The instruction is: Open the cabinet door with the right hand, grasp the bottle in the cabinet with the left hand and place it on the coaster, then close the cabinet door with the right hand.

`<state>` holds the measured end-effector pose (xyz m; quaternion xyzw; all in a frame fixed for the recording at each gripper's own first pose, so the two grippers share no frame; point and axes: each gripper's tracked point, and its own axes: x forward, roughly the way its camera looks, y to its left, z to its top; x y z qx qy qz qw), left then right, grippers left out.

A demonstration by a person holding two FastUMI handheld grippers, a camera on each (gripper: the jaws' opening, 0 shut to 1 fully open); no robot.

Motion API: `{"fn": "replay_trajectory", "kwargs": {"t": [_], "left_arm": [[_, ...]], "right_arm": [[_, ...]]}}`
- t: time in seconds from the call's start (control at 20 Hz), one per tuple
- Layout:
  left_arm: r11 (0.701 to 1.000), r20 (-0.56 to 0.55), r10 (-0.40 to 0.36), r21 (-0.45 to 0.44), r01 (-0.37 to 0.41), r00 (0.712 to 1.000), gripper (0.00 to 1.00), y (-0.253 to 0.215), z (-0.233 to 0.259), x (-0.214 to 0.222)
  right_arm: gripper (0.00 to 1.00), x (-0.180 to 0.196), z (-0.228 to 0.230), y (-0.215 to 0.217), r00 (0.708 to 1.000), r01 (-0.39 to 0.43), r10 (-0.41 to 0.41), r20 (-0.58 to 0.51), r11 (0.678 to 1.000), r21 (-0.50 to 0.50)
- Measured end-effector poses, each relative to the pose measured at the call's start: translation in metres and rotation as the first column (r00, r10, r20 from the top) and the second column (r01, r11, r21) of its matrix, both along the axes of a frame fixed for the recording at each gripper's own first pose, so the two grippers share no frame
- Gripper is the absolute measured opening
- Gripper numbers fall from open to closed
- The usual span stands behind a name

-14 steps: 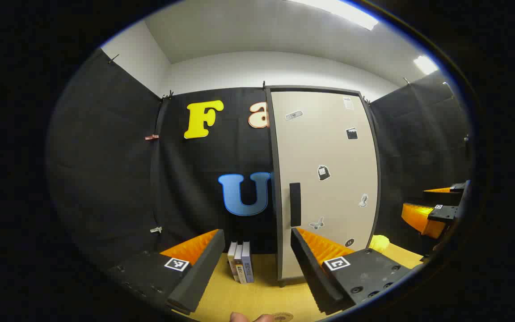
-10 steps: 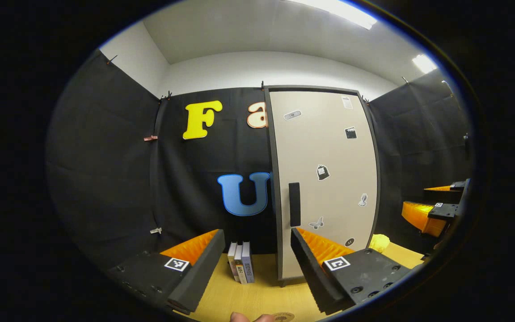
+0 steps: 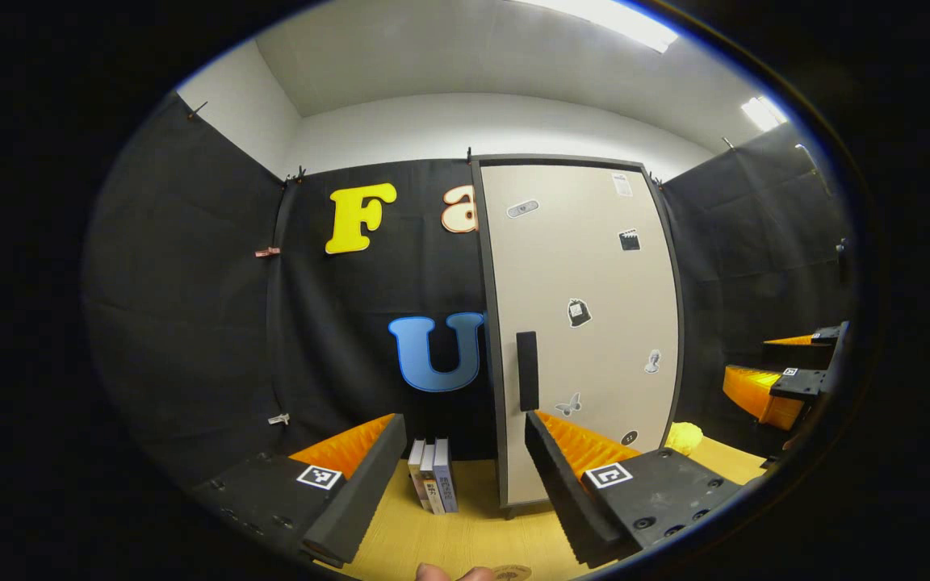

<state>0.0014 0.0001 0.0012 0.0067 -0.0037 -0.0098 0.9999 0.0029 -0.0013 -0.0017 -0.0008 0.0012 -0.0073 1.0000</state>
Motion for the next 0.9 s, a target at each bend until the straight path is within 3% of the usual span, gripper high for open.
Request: {"fn": "replay_trajectory", "kwargs": {"t": [0.5,0.9], "left_arm": [[1.0,-0.002,-0.008,-0.008,0.008,1.0,0.94,-0.002,-0.002,0.002],[1.0,0.01,-0.012,0.001,0.012,1.0,0.94,-0.003,-0.002,0.003]], "right_arm": [[0.97,0.012,0.005,0.021,0.999,-0.043,0.043,0.01,0.999,0.022],[0.97,0.08,0.002,0.079,0.994,-0.104,0.103,0.023,0.994,0.034]]}}
